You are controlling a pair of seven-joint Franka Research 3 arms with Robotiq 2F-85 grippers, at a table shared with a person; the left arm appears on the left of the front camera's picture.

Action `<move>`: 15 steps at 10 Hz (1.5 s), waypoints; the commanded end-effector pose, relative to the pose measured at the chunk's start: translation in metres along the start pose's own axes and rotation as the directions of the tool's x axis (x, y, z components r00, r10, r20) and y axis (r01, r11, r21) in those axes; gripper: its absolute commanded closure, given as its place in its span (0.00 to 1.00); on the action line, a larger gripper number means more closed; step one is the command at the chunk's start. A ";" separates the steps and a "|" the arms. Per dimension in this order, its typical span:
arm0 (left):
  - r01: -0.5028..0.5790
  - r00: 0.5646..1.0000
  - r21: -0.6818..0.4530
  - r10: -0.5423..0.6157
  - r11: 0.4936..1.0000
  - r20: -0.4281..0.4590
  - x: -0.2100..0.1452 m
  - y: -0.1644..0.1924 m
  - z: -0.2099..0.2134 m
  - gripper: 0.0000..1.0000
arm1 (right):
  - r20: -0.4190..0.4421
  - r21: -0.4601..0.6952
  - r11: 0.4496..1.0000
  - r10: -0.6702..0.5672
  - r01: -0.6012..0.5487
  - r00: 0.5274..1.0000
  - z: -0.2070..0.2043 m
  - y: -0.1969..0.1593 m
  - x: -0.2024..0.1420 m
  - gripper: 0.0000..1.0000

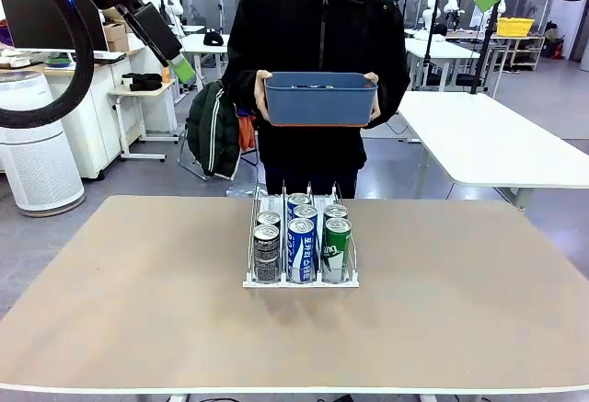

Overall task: Fill the beverage cans into the dispenser.
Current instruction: Pick up the Pepsi coke handed by the human.

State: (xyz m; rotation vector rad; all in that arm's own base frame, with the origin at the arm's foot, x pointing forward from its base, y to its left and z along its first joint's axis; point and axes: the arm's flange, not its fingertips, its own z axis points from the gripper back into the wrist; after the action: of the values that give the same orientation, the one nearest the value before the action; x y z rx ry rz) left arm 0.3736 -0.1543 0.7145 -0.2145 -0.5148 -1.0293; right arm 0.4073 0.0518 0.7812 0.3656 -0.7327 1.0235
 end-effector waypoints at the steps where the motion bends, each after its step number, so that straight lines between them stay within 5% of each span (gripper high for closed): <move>1: -0.001 1.000 0.000 0.001 1.000 0.000 0.000 0.001 0.000 0.00 | 0.006 0.009 1.000 -0.002 0.002 1.000 -0.001 0.000 0.000 0.00; 3: -0.045 0.993 0.010 0.043 0.999 0.111 -0.004 0.018 0.003 0.00 | 0.006 0.009 1.000 -0.002 0.002 1.000 -0.001 0.000 0.000 0.00; 10: -0.027 0.959 0.037 0.015 0.999 0.283 0.003 0.048 0.046 0.00 | 0.006 0.009 1.000 -0.002 0.002 1.000 -0.001 0.000 0.000 0.00; 15: -0.045 0.964 0.068 0.026 0.997 0.264 0.009 0.039 0.056 0.00 | 0.006 0.009 1.000 -0.002 0.002 1.000 -0.001 0.000 0.000 0.00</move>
State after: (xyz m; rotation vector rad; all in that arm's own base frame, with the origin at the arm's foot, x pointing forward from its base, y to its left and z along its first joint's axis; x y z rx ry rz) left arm 0.3979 -0.1195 0.7681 -0.2931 -0.7894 -0.9437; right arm 0.4073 0.0518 0.7812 0.3656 -0.7327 1.0235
